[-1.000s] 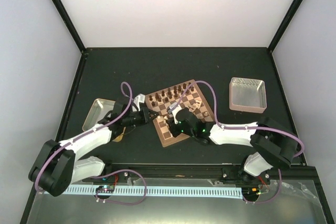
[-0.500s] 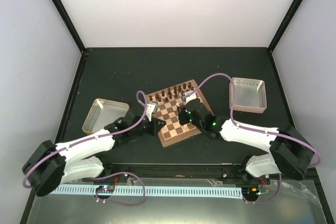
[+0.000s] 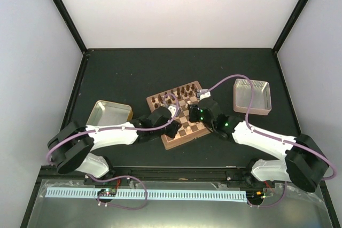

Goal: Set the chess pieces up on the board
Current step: Place the chess piece on the chessboard.

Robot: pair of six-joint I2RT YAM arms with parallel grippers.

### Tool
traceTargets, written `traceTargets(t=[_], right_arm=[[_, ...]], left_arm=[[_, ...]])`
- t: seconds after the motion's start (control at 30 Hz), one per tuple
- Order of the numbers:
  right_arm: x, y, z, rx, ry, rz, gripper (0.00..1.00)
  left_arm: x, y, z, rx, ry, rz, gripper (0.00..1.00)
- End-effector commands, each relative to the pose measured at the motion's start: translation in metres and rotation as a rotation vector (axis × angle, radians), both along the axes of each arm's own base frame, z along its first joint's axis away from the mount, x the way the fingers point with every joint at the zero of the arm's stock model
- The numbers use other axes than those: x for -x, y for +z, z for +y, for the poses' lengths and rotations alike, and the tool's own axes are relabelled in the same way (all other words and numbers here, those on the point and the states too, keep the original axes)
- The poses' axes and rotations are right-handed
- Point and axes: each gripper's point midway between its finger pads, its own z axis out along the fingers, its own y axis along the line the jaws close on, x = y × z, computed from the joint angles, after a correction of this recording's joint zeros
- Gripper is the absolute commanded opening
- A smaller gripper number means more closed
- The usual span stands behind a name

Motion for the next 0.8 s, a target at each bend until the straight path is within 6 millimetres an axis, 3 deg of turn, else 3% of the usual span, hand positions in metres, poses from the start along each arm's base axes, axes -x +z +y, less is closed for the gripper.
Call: traceTargets(t=[0.0,0.37,0.77], right_arm=[[0.004,0.001,-0.005,-0.029,-0.014,0.013,0.04],[0.006,0.008,-0.011,-0.031,-0.021,-0.002,0.04],[0.008,0.008,-0.015,-0.031,-0.028,-0.002,0.04]], left_arm=[[-0.015,0.013,-0.02,0.016,-0.021,-0.069,0.05],[-0.025,0.005,-0.043,0.041,-0.046,-0.066,0.07],[-0.03,-0.012,-0.043,0.009,-0.025,-0.045,0.14]])
